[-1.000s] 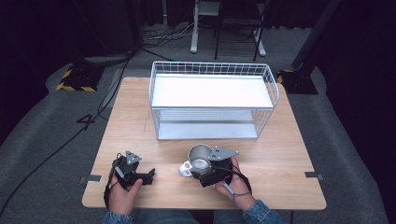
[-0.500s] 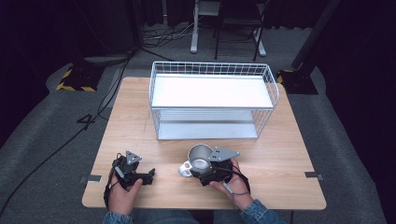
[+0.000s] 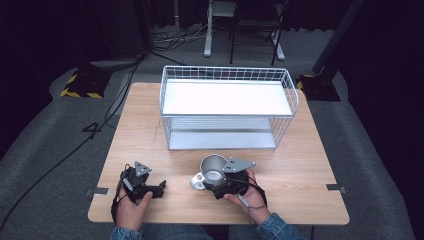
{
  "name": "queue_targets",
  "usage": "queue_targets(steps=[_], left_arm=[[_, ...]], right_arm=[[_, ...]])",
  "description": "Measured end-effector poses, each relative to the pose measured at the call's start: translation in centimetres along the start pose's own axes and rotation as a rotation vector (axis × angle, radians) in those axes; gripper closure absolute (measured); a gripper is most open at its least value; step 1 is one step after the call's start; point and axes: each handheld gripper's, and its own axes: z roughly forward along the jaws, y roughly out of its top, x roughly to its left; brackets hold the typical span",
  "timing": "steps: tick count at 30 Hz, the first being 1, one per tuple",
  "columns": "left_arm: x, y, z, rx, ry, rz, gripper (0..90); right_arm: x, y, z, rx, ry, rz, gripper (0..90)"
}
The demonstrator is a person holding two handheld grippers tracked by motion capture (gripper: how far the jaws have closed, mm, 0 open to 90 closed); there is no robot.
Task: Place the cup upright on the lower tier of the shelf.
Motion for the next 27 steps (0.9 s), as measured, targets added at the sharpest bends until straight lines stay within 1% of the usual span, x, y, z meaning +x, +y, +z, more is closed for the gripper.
queue_targets(steps=[4, 8, 14, 20, 24, 27], left_arm=[[0.0, 0.0, 0.0, 0.001, 0.000, 0.002, 0.1], [0.0, 0.0, 0.0, 0.000, -0.001, 0.000, 0.1], [0.0, 0.0, 0.0, 0.000, 0.000, 0.000, 0.1], [0.0, 0.0, 0.0, 0.000, 0.000, 0.000, 0.1], [0.0, 0.1, 0.1, -0.002, 0.000, 0.002, 0.1], [0.0, 0.1, 0.1, -0.002, -0.001, 0.003, 0.1]], right_arm=[[0.0, 0.6, -0.1, -0.011, -0.001, -0.014, 8.3], [-0.2, 1.3, -0.3, -0.023, -0.005, -0.013, 8.3], [-1.0, 2.5, -0.4, -0.031, -0.028, -0.005, 8.3], [-2.4, 3.6, -0.4, -0.046, -0.056, 0.013, 8.3], [-3.7, 4.2, -0.4, -0.057, -0.088, 0.034, 8.3], [-4.6, 4.6, -0.3, -0.056, -0.114, 0.034, 8.3]])
